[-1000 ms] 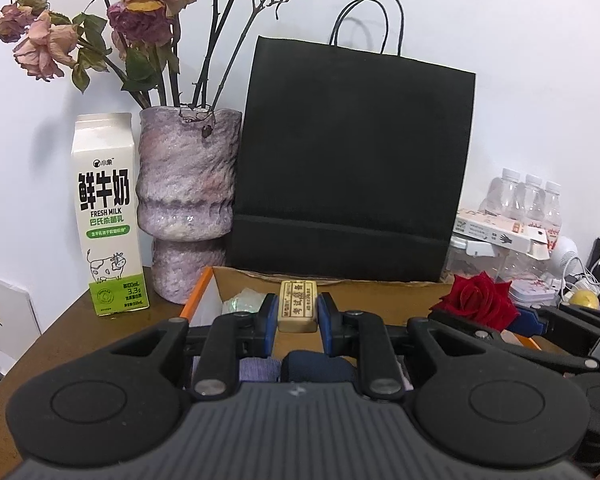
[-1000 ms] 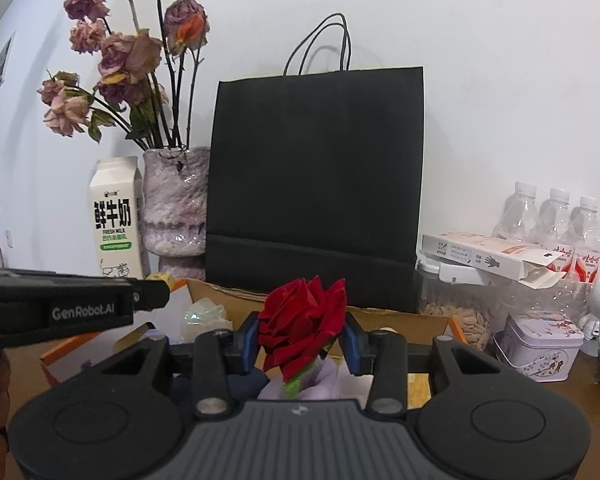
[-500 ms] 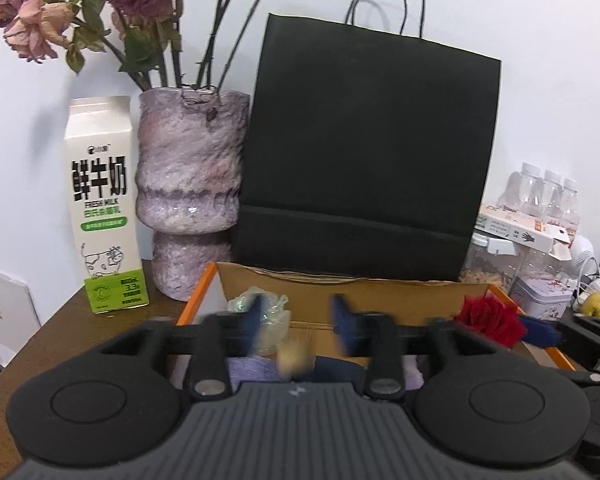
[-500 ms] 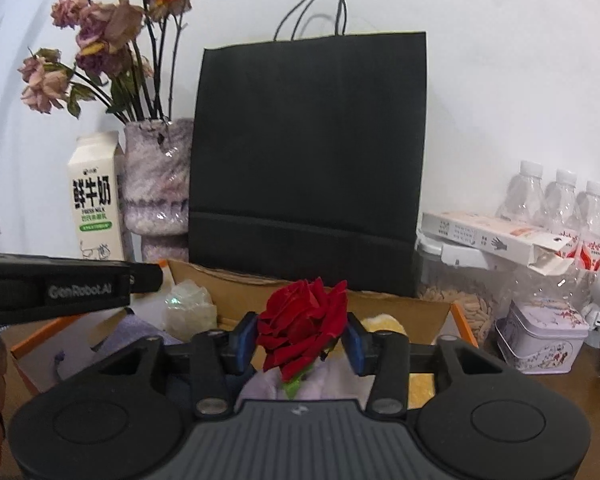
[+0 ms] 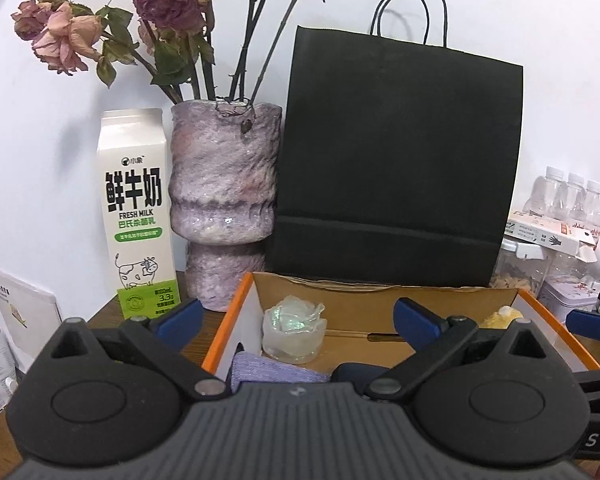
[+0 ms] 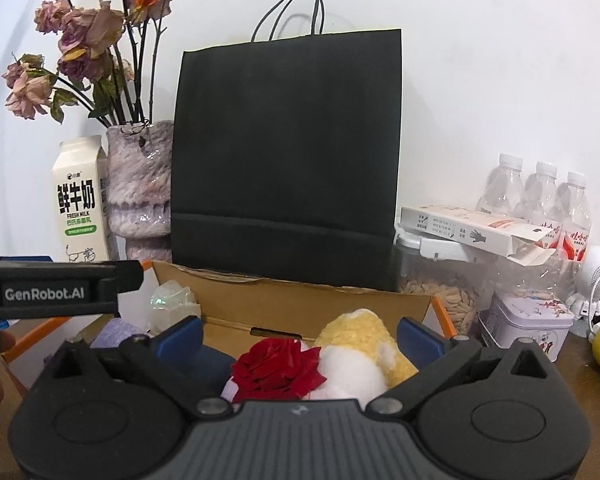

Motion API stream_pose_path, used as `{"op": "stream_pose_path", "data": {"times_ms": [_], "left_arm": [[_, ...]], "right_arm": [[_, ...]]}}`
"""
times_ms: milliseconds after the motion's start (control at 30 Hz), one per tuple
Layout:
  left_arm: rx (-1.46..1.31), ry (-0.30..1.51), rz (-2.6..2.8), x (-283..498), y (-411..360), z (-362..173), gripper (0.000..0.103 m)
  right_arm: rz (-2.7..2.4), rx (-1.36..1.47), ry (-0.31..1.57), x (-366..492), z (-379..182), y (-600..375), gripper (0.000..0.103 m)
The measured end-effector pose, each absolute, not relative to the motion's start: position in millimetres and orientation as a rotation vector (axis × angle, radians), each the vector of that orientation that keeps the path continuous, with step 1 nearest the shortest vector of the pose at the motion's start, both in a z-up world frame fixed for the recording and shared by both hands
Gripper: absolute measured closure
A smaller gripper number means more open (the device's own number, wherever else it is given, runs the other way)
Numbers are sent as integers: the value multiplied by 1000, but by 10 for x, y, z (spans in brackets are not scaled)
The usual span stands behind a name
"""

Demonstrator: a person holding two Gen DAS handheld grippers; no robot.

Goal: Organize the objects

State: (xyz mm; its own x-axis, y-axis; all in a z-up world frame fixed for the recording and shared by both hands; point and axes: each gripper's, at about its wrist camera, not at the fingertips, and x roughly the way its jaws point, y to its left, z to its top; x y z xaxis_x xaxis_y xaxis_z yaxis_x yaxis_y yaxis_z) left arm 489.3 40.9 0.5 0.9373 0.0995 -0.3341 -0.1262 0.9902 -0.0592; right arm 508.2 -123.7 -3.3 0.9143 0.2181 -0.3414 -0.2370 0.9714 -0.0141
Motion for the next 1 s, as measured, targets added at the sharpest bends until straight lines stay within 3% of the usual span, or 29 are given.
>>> {"op": "stream_pose_path", "data": {"times_ms": [600, 1000], "left_arm": [[-43, 362, 98, 4474, 562, -82, 0], [-24, 403, 33, 3784, 481, -162, 0]], "right_arm": [[260, -29, 380, 4761, 9, -1495, 0], [279, -34, 399, 4213, 36, -1593, 0]]}}
